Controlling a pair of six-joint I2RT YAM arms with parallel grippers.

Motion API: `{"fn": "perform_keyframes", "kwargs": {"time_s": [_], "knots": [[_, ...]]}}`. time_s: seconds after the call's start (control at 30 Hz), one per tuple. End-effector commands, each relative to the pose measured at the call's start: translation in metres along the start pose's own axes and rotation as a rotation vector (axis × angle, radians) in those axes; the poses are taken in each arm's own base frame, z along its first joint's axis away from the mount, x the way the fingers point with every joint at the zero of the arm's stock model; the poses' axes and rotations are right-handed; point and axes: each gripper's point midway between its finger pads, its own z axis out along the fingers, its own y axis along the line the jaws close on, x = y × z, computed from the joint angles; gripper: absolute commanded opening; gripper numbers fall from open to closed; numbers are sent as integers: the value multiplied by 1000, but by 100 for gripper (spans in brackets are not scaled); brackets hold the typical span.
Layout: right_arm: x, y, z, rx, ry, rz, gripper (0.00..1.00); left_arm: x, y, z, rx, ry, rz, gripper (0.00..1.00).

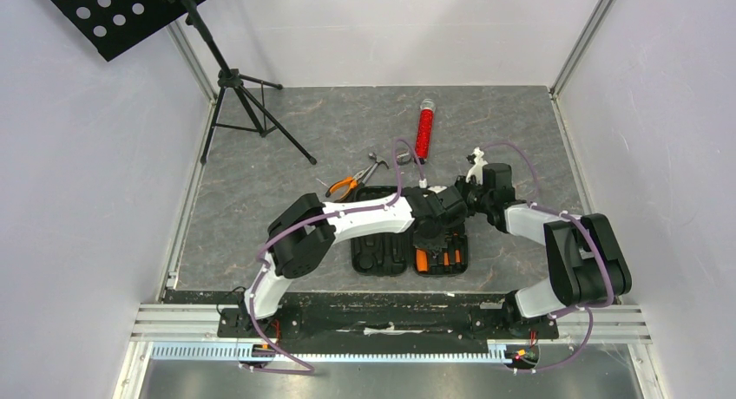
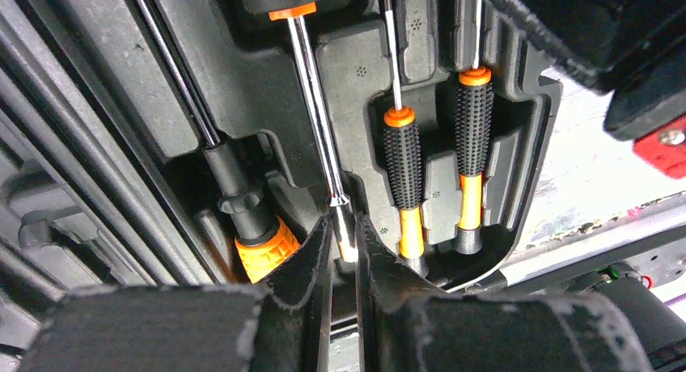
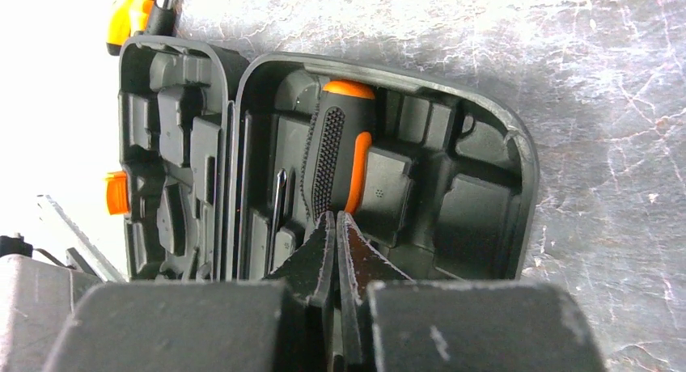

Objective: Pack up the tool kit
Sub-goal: Adjust the screwdriver in the toolbox.

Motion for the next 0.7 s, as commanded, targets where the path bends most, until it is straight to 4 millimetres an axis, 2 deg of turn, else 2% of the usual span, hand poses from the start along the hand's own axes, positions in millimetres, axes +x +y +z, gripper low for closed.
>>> {"fn": "perform_keyframes", "kwargs": {"time_s": [0.0, 0.17, 0.23, 0.37, 0.43, 0.5, 0.57, 0.67], "knots": [[22, -40, -9, 199, 102, -45, 1, 12, 69, 30, -229, 2, 69, 6], [-13, -12, -15, 138, 46, -82, 6, -29, 27, -10, -86, -155, 45, 34], [-24, -6, -16, 131, 34, -98, 8, -40, 16, -21, -54, -194, 42, 43], [-35, 2, -17, 112, 23, -124, 10, -55, 4, -38, -10, -254, 33, 53], [-38, 7, -18, 92, 23, -133, 11, -57, 1, -45, 12, -268, 22, 53], [-42, 13, -19, 68, 15, -145, 10, -60, -2, -52, 45, -289, 14, 48], [-47, 20, -20, 39, -2, -156, 10, -66, -7, -59, 85, -332, 4, 36], [-51, 31, -18, -16, -10, -151, 10, -74, -10, -59, 115, -378, 5, 17]]}}
